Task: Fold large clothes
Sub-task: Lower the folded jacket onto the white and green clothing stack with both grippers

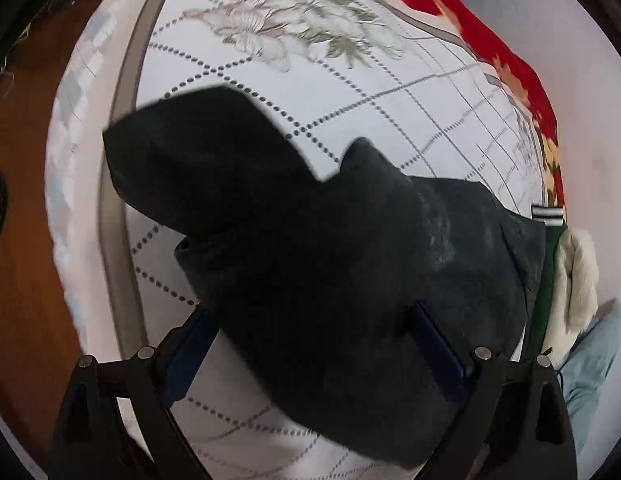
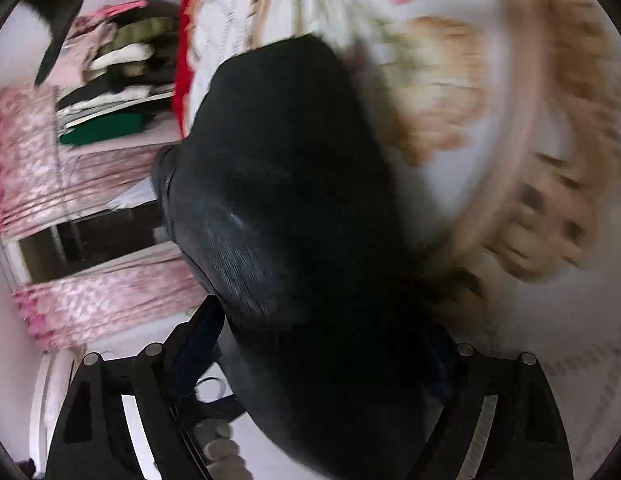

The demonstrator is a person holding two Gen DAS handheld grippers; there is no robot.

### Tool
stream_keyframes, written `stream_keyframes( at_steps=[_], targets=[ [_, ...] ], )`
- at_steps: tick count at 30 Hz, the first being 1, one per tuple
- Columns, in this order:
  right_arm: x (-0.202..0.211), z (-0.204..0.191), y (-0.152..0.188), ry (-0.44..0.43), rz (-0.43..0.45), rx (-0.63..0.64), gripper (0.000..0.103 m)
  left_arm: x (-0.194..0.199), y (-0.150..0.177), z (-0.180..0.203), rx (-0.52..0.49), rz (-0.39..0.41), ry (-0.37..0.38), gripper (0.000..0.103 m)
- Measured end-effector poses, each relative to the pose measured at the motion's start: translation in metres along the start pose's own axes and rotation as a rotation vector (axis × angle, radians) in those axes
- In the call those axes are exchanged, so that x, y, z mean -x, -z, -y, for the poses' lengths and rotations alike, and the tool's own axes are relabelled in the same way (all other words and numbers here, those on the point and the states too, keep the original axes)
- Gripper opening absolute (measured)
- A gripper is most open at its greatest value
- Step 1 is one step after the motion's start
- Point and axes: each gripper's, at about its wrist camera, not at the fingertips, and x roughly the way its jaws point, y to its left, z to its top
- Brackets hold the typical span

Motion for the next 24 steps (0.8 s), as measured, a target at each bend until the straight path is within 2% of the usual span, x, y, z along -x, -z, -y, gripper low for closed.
stream_keyframes(
  at_steps=[3, 6, 7, 8, 10, 11, 13, 14, 15, 16, 17, 18, 20, 24],
  targets=[
    [-0.012, -0.010, -0.008, -0.048, -0.057, 0.021, 0.088, 0.002, -0.002, -0.004, 0.003, 0.025, 0.015, 0.096],
    [-0.010, -0.012, -0.012, -0.346, -0.146, 0.001, 0.087, 0.006, -0.005, -0.005, -0.007, 0.039, 0.024, 0.096],
    [-0.009, -0.011, -0.014, -0.408, -0.166, -0.002, 0.087, 0.008, -0.005, -0.005, -0.016, 0.046, 0.022, 0.096],
    [-0.011, -0.008, -0.016, -0.394, -0.161, -0.008, 0.087, 0.008, -0.006, -0.004, -0.026, 0.047, 0.018, 0.096],
    [-0.020, 0.000, -0.022, -0.224, -0.111, -0.029, 0.090, 0.006, -0.006, -0.003, -0.039, 0.046, 0.013, 0.096],
    [-0.029, -0.003, -0.023, -0.145, -0.117, -0.012, 0.092, 0.006, -0.006, -0.002, -0.041, 0.048, 0.012, 0.096],
    [-0.039, -0.020, -0.022, -0.044, -0.130, 0.049, 0.092, 0.009, -0.005, 0.001, -0.056, 0.069, 0.016, 0.092],
    [-0.040, -0.027, -0.021, -0.027, -0.127, 0.075, 0.080, 0.012, -0.005, 0.004, -0.064, 0.093, 0.010, 0.082],
    [-0.040, -0.030, -0.018, -0.022, -0.120, 0.076, 0.066, 0.016, -0.005, 0.005, -0.069, 0.113, 0.014, 0.071],
    [-0.039, -0.031, -0.017, -0.043, -0.118, 0.058, 0.062, 0.020, -0.007, 0.008, -0.077, 0.135, 0.020, 0.063],
    [-0.037, -0.032, -0.015, -0.062, -0.112, 0.045, 0.057, 0.023, -0.010, 0.009, -0.081, 0.146, 0.022, 0.050],
    [-0.029, -0.036, -0.014, -0.078, -0.102, 0.036, 0.054, 0.026, -0.012, 0.009, -0.076, 0.153, 0.025, 0.041],
    [-0.025, -0.036, -0.011, -0.114, -0.089, 0.019, 0.050, 0.032, -0.016, 0.009, -0.067, 0.161, 0.048, 0.034],
    [-0.017, -0.040, -0.007, -0.171, -0.078, -0.002, 0.047, 0.051, -0.020, 0.022, -0.103, 0.188, 0.059, 0.031]
  ],
)
